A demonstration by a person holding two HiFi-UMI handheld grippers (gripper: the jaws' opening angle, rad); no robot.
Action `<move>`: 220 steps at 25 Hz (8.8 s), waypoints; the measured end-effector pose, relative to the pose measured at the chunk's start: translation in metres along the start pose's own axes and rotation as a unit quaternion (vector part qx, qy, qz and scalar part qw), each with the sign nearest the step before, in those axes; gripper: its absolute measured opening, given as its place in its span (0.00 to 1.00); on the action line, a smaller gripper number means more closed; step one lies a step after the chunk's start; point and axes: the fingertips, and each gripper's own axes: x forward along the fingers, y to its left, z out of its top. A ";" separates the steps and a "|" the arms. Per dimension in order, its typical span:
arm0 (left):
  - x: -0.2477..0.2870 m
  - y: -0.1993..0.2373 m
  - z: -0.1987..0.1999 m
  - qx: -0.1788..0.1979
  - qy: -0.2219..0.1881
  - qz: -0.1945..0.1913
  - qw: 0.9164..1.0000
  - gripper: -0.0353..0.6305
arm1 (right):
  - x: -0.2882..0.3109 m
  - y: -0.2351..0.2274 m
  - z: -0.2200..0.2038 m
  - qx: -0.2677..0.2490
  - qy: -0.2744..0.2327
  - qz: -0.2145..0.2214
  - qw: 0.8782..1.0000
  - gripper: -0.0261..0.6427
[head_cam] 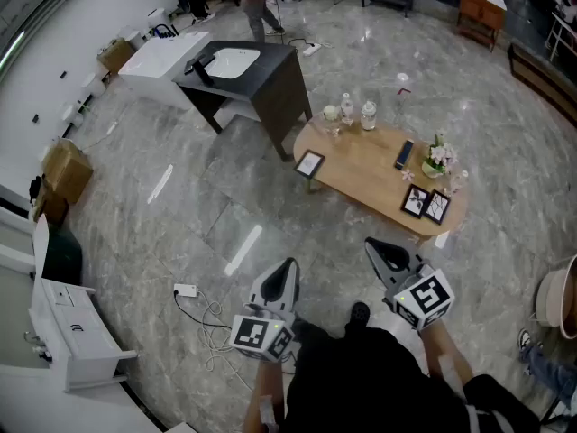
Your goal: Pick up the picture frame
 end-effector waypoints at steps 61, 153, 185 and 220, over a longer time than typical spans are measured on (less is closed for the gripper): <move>0.253 0.242 0.028 -0.034 0.054 -0.058 0.996 0.07 | 0.298 -0.113 0.029 0.019 0.010 -0.005 1.000 0.06; 0.566 0.503 -0.505 -0.591 0.119 0.091 0.793 0.53 | 0.550 -0.298 -0.268 0.128 0.347 0.129 0.920 0.06; 0.551 0.468 -0.443 -0.592 0.121 0.073 0.793 0.17 | 0.526 -0.303 -0.203 0.115 0.309 0.120 0.937 0.06; 0.420 0.315 -0.080 -0.605 -0.163 0.006 0.779 0.16 | 0.387 -0.294 -0.039 0.072 0.111 0.097 0.986 0.06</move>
